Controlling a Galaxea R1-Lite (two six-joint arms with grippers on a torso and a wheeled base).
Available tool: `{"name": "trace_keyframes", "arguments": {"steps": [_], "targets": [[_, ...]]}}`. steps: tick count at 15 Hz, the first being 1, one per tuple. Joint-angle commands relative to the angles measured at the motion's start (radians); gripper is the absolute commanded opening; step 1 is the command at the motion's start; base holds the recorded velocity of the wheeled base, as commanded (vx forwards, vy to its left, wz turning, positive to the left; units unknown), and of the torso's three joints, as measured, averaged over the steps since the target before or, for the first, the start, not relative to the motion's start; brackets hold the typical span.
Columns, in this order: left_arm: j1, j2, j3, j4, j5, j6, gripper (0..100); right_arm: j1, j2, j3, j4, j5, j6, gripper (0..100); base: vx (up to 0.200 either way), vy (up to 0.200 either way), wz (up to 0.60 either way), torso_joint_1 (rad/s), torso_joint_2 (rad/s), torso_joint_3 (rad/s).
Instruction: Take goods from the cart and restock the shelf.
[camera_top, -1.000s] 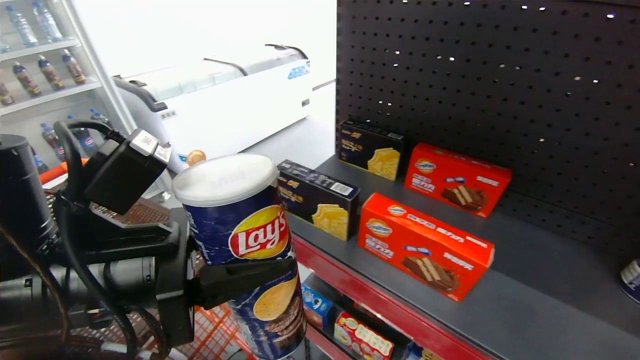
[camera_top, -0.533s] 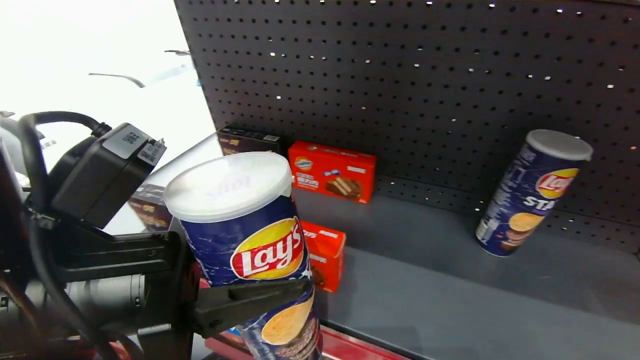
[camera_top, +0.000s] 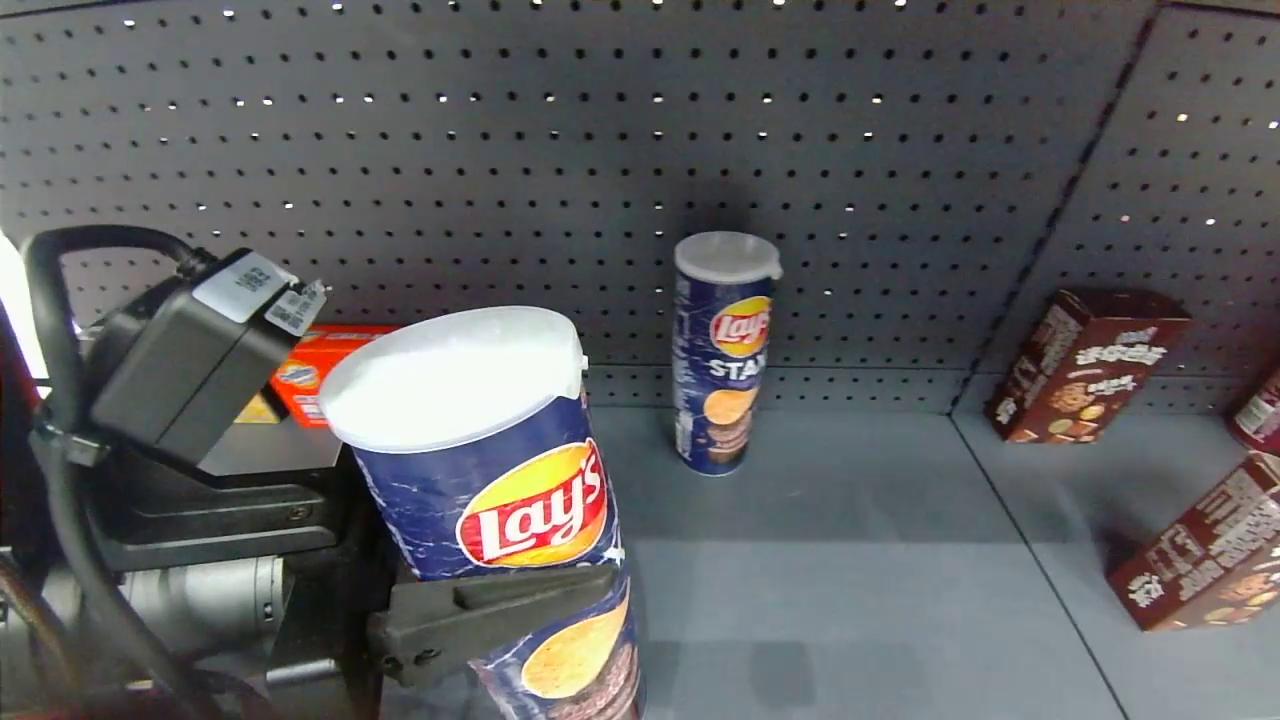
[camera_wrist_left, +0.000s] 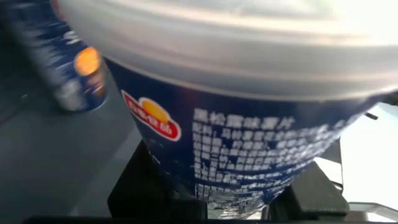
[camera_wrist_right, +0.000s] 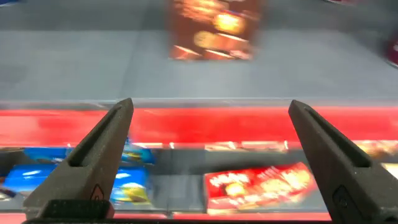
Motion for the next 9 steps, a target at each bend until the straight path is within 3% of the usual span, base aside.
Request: {"name": "trace_keyframes", "arguments": {"steps": [1, 9], "targets": [[0.004, 0.0, 0.003, 0.0, 0.0, 0.0, 0, 0.001, 0.0, -0.001, 0.0, 0.0, 0.0, 100, 0.0, 0.0, 0.0, 0.0, 0.0, 0.0], [0.01, -0.008, 0.001, -0.002, 0.001, 0.002, 0, 0.001, 0.0, 0.0, 0.0, 0.0, 0.0, 100, 0.0, 0.0, 0.0, 0.0, 0.0, 0.0]]}}
